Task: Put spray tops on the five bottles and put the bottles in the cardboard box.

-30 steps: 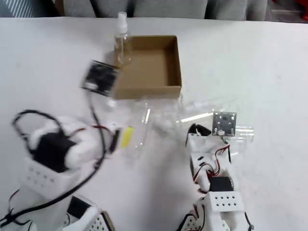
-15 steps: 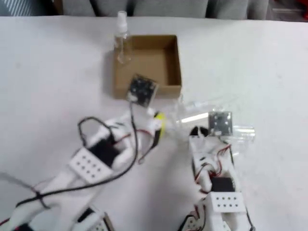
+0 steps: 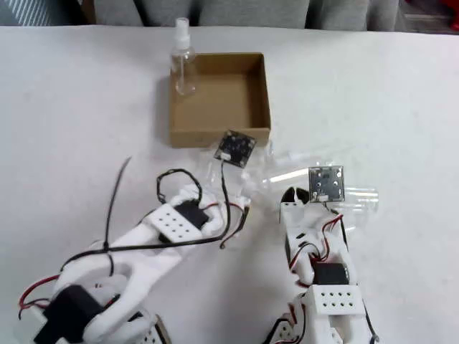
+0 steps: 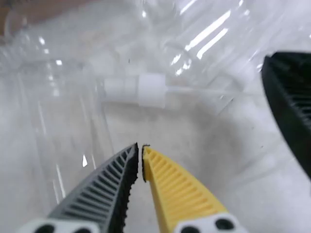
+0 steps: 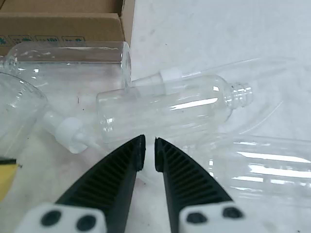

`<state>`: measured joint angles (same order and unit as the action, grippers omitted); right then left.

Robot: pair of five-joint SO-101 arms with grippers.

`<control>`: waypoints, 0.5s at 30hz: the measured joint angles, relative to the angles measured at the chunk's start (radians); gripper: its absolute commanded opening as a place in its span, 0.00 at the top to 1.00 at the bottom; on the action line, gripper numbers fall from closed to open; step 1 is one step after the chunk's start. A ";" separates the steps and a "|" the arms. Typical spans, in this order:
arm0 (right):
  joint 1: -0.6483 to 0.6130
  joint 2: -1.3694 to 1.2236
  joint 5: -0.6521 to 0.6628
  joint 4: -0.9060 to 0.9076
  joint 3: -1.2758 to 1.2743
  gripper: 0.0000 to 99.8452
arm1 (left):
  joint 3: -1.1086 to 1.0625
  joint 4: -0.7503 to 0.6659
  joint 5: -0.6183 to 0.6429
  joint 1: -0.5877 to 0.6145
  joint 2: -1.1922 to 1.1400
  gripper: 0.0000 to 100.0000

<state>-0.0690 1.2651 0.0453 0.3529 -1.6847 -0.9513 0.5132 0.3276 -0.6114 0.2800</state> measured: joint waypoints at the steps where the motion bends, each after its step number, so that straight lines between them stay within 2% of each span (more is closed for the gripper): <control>1: 0.000 0.000 0.000 0.000 0.000 0.98 | 0.000 0.020 0.000 0.000 -0.012 0.98; 8: 0.000 0.000 0.000 0.000 0.000 0.98 | 0.002 0.169 0.000 0.008 -0.014 0.98; 11: 0.000 0.000 0.000 0.000 0.000 0.98 | 0.002 0.219 0.000 0.083 -0.014 0.98; 15: 0.000 0.000 0.000 0.000 0.000 0.98 | 0.002 0.227 0.000 0.247 -0.014 0.98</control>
<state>-0.0690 1.2651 0.0453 0.3529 -1.6847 -0.9498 0.7403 0.3276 -0.3644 0.2662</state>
